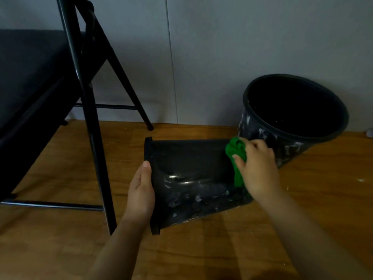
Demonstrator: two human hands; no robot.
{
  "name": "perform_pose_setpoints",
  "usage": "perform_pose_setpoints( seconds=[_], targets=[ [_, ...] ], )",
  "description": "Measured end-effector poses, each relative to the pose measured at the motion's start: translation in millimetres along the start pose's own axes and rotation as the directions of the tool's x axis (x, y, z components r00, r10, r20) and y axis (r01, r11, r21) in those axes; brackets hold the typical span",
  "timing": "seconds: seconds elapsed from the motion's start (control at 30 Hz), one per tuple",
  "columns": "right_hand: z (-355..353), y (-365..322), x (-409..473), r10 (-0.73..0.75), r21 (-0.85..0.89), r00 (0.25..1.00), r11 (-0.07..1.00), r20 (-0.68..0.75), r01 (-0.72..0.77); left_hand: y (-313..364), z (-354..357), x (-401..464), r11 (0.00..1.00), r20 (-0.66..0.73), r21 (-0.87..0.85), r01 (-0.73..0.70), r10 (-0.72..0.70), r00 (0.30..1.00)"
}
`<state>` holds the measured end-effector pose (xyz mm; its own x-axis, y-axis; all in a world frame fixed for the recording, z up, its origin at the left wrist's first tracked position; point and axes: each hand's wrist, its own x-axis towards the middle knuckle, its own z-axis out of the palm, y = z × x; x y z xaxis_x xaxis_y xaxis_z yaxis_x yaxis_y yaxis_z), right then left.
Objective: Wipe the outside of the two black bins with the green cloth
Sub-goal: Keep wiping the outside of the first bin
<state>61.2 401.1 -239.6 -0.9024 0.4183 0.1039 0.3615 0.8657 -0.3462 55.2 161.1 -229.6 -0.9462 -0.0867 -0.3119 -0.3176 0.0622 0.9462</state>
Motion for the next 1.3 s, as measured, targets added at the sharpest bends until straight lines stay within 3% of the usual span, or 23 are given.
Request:
perform_pose_setpoints(
  seconds=[0.1,0.3,0.53,0.7,0.83,0.9,1.0,1.3],
  targets=[
    [-0.9,8.5,-1.9,0.134,0.002,0.99,0.991,-0.047,-0.134,-0.6,0.7,-0.6,1.0,-0.002,0.003,-0.016,0.016,1.0],
    [8.4,1.7,-20.2,0.015,0.06,0.998,0.998,-0.064,-0.011,-0.9,0.8,3.5,1.0,0.004,0.011,-0.004,0.004,1.0],
    [13.3,6.1,-29.0,0.173,0.141,0.976,0.978,-0.135,-0.154,-1.6,1.6,3.8,1.0,0.0,0.01,0.0,0.0,1.0],
    [20.8,2.5,-43.7,-0.02,0.132,0.995,0.991,-0.096,0.033,3.3,1.6,11.3,0.999,-0.001,-0.012,0.034,-0.034,0.999],
    [15.6,21.8,-28.1,0.161,0.192,0.979,0.972,-0.125,-0.135,6.6,2.5,19.4,0.997,0.002,-0.01,0.071,-0.071,0.997],
    [18.2,16.8,-34.7,0.13,0.184,0.982,0.977,-0.133,-0.105,9.5,2.9,24.0,0.997,-0.003,-0.013,0.08,-0.08,0.997],
    [22.6,12.0,-41.9,0.042,0.14,0.991,0.99,-0.129,-0.023,11.7,2.4,27.2,0.999,-0.025,0.047,0.013,-0.012,1.0],
    [20.9,20.4,-27.4,0.065,0.146,0.989,0.988,-0.132,-0.045,-10.1,2.4,-0.8,0.974,-0.004,0.152,-0.169,0.171,0.985]
  ],
)
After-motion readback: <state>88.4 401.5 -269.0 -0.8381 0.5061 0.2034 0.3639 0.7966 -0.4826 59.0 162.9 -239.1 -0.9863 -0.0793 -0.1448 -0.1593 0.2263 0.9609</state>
